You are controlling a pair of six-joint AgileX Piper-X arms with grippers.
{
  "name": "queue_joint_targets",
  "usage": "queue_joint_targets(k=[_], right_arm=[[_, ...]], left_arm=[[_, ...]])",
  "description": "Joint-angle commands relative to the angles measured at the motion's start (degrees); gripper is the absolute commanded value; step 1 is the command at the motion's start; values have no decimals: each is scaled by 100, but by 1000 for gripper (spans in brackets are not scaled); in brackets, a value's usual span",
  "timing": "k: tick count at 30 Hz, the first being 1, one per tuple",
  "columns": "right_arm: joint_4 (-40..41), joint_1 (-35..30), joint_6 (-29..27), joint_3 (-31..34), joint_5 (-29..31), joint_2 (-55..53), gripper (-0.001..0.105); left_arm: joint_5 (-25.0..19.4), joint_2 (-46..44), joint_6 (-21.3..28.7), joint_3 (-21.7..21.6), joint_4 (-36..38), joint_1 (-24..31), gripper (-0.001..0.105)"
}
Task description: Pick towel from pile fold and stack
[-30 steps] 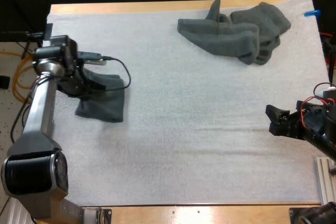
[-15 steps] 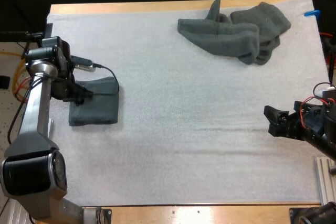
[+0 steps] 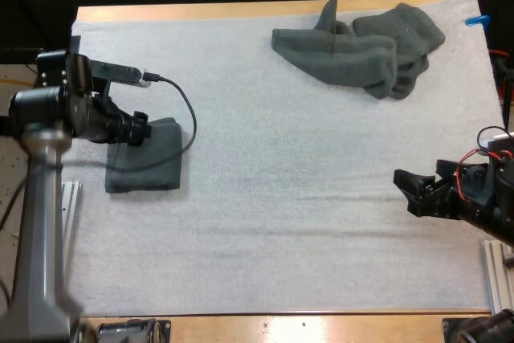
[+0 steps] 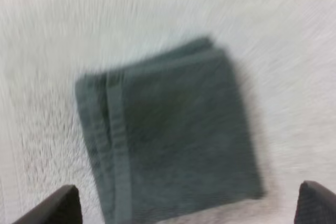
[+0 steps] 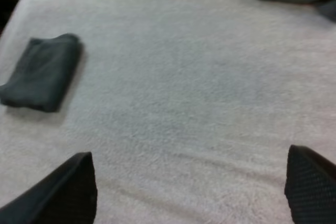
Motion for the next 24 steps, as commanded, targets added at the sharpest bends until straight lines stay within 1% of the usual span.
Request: queue_joint_targets(k=[1, 3, 6, 7, 9, 11, 15, 19, 21, 22, 24], right_arm=[[-41, 5, 4, -2, -171, -29, 71], [-41, -11, 4, -2, -131, 23, 71], [-41, -13, 3, -2, 141, 210, 71], [-41, -31, -22, -2, 250, 322, 71], [-41, -229, -152, -2, 275, 570, 71], [-41, -433, -306, -2, 278, 660, 71], [-6, -1071, -730, -2, 278, 648, 71], [381, -1805, -1204, -2, 278, 507, 71], [525, -1974, -1344, -2, 278, 454, 71], [662, -2119, -1371, -2, 313, 344, 71], [734, -2198, -1373, -2, 405, 117, 71]], left_arm=[[95, -299, -96, 90, 17, -141, 77], [95, -611, -182, 206, 0, -340, 77], [95, -1167, -380, 510, -175, -653, 77], [95, -1525, -405, 741, -337, -839, 77], [95, -1799, -451, 914, -405, -908, 77], [93, -2026, -518, 1038, -410, -909, 77], [68, -2577, -546, 1243, -301, -752, 77], [53, -3093, -572, 1476, -274, -543, 77], [38, -3326, -589, 1592, -274, -531, 77], [-8, -3497, -590, 1688, -274, -532, 77], [-26, -3818, -590, 1851, -274, -532, 77]])
